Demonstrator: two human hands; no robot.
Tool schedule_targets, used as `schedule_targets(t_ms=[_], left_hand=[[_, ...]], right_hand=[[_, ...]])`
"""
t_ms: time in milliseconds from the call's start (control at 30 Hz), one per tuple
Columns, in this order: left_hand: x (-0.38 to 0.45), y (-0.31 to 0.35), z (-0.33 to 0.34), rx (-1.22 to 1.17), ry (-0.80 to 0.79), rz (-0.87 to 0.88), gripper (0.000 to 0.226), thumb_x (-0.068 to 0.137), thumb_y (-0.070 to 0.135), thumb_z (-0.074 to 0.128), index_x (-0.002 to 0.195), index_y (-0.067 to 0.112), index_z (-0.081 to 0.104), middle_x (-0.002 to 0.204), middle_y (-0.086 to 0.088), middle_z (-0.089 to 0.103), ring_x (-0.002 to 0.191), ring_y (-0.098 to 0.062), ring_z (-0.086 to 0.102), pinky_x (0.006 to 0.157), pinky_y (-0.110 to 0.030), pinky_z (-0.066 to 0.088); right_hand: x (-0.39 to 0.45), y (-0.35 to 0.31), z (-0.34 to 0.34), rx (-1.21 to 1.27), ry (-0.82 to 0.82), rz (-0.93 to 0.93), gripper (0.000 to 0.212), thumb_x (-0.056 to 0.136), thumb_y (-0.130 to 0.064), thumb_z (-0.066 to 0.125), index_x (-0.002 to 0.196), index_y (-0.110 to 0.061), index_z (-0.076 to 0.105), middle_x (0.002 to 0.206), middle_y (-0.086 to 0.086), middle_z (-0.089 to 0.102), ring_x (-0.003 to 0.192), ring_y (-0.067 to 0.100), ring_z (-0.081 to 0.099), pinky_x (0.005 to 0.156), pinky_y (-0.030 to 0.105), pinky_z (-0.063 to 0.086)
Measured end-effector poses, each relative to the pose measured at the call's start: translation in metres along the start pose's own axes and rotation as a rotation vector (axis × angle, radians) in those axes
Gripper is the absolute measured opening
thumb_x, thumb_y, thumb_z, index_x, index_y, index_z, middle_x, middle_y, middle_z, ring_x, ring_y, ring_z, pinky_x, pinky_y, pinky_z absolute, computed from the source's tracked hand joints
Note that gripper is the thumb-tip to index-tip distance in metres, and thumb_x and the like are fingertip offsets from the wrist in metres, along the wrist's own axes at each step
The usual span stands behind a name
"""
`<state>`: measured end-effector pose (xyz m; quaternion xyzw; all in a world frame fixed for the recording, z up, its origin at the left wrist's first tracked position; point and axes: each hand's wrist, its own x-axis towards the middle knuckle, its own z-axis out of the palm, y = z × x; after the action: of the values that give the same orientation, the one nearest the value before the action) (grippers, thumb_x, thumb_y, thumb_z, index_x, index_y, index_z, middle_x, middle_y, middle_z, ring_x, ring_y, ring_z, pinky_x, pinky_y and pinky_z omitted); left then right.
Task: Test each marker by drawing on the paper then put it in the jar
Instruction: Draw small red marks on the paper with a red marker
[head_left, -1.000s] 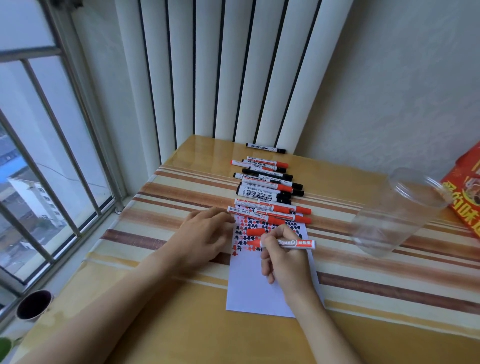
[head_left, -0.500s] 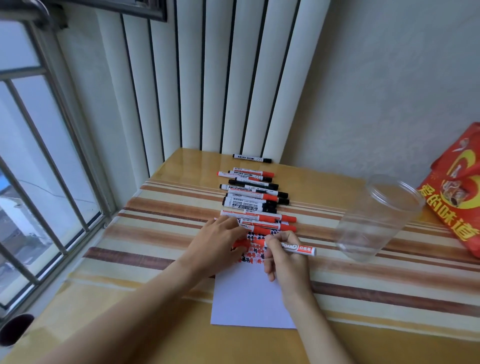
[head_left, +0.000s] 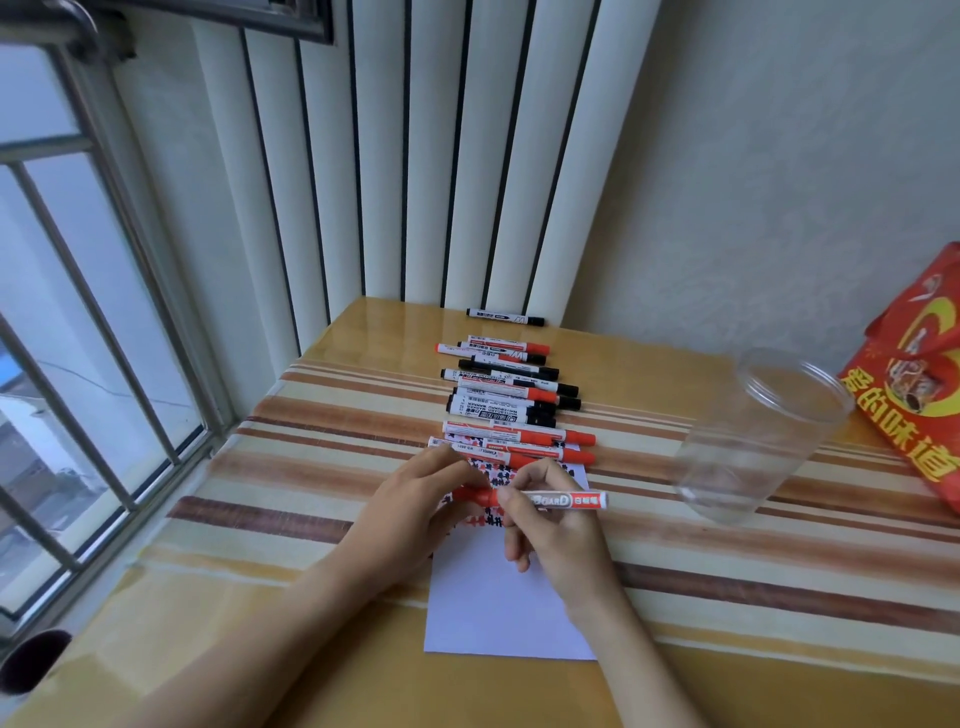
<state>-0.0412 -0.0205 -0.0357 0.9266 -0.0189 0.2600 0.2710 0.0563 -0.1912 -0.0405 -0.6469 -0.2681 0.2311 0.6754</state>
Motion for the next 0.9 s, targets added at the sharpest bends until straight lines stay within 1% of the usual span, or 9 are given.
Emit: schedule_targets(t_ms=[100, 167, 233, 300, 400, 533, 633, 733, 900], left_hand=[[-0.003, -0.002, -0.003, -0.052, 0.033, -0.002, 0.015, 0.095, 0.017, 0.067, 0.111, 0.017, 0.065, 0.109, 0.006, 0.06, 0.097, -0.014, 0.058, 0.08, -0.031, 0.049], [-0.003, -0.003, -0.005, -0.072, 0.037, 0.006, 0.017, 0.096, 0.016, 0.064, 0.112, 0.021, 0.063, 0.108, 0.011, 0.061, 0.094, -0.009, 0.058, 0.078, -0.023, 0.047], [-0.004, -0.005, -0.005, -0.059, 0.007, 0.011, 0.021, 0.095, 0.012, 0.062, 0.114, 0.022, 0.061, 0.107, 0.011, 0.062, 0.09, -0.009, 0.057, 0.074, -0.024, 0.047], [-0.006, -0.009, -0.004, -0.013, -0.026, 0.016, 0.025, 0.093, 0.011, 0.063, 0.116, 0.022, 0.059, 0.107, 0.01, 0.062, 0.09, -0.011, 0.056, 0.073, -0.028, 0.048], [-0.006, -0.015, -0.002, 0.048, -0.03, 0.024, 0.024, 0.094, 0.015, 0.063, 0.117, 0.02, 0.059, 0.109, 0.006, 0.062, 0.095, -0.016, 0.057, 0.076, -0.029, 0.047], [-0.001, -0.021, 0.001, 0.164, -0.093, 0.08, 0.023, 0.101, 0.028, 0.057, 0.115, 0.012, 0.064, 0.111, -0.002, 0.063, 0.102, -0.024, 0.056, 0.085, -0.038, 0.047], [-0.001, -0.021, 0.004, 0.22, -0.115, 0.092, 0.024, 0.104, 0.033, 0.049, 0.108, 0.012, 0.061, 0.105, -0.003, 0.062, 0.097, -0.025, 0.054, 0.081, -0.038, 0.045], [-0.003, -0.02, 0.006, 0.222, -0.116, 0.103, 0.02, 0.105, 0.028, 0.047, 0.103, 0.01, 0.057, 0.104, -0.004, 0.06, 0.093, -0.025, 0.052, 0.079, -0.038, 0.044], [-0.003, -0.018, 0.006, 0.214, -0.145, 0.126, 0.012, 0.102, 0.021, 0.048, 0.097, 0.01, 0.052, 0.101, -0.006, 0.059, 0.089, -0.027, 0.051, 0.074, -0.038, 0.044]], right_hand=[[-0.002, -0.009, -0.004, 0.056, -0.07, 0.046, 0.019, 0.093, -0.036, 0.073, 0.099, -0.017, 0.07, 0.084, 0.011, 0.072, 0.061, 0.027, 0.068, 0.051, 0.028, 0.049], [-0.004, -0.011, -0.006, 0.127, -0.107, 0.079, 0.033, 0.099, -0.043, 0.061, 0.107, -0.014, 0.074, 0.096, 0.012, 0.075, 0.068, 0.033, 0.071, 0.054, 0.03, 0.052], [-0.005, -0.012, -0.007, 0.123, -0.063, 0.096, 0.041, 0.096, -0.05, 0.059, 0.107, -0.015, 0.076, 0.084, 0.011, 0.071, 0.06, 0.03, 0.065, 0.05, 0.028, 0.047], [-0.004, -0.011, -0.01, 0.072, 0.026, 0.101, 0.037, 0.085, -0.053, 0.072, 0.1, -0.02, 0.074, 0.07, 0.007, 0.061, 0.049, 0.022, 0.056, 0.044, 0.023, 0.037], [-0.002, -0.012, -0.019, 0.044, 0.0, 0.082, 0.029, 0.081, -0.041, 0.083, 0.091, -0.017, 0.071, 0.073, 0.01, 0.064, 0.048, 0.024, 0.058, 0.043, 0.024, 0.039], [0.0, -0.01, -0.026, -0.203, -0.028, -0.013, 0.008, 0.089, -0.014, 0.083, 0.09, -0.021, 0.079, 0.082, 0.005, 0.076, 0.066, 0.027, 0.075, 0.057, 0.026, 0.053], [0.0, -0.005, -0.028, -0.422, -0.016, -0.101, 0.012, 0.09, -0.022, 0.082, 0.098, -0.03, 0.078, 0.088, -0.006, 0.077, 0.075, 0.014, 0.075, 0.069, 0.018, 0.054], [-0.001, 0.001, -0.027, -0.554, -0.058, -0.205, 0.019, 0.089, -0.026, 0.082, 0.104, -0.031, 0.073, 0.103, -0.012, 0.075, 0.099, 0.013, 0.07, 0.081, 0.016, 0.052], [0.001, 0.0, -0.025, -0.529, -0.053, -0.184, 0.018, 0.088, -0.019, 0.082, 0.093, -0.031, 0.07, 0.091, -0.012, 0.074, 0.088, 0.009, 0.07, 0.074, 0.015, 0.051]])
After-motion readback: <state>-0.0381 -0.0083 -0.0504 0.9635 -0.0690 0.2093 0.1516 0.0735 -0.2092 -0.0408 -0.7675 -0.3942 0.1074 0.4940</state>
